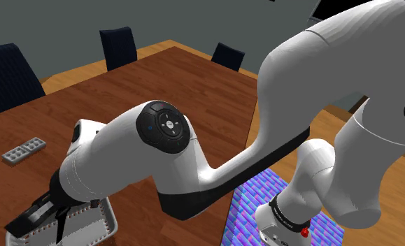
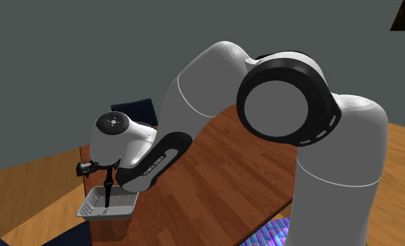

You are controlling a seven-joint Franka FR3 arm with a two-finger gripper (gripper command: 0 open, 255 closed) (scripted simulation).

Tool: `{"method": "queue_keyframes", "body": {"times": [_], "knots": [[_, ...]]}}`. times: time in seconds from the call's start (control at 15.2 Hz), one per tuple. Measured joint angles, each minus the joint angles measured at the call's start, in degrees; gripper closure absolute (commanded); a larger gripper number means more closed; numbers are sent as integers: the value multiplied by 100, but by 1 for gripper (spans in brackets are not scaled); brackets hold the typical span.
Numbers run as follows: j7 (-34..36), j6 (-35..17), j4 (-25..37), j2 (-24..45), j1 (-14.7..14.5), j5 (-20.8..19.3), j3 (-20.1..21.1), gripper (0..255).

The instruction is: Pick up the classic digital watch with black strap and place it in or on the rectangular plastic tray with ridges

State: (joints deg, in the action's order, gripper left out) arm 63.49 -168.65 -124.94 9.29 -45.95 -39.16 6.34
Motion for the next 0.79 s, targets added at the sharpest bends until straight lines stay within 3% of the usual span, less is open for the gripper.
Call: {"method": "queue_keyframes", "body": {"times": [0.13, 0.4, 0.79], "knots": [[-86, 33, -69, -103, 30, 97, 43, 0], [-548, 254, -459, -746, 105, 682, 233, 0], [-635, 302, -509, -844, 98, 793, 251, 0]]}}
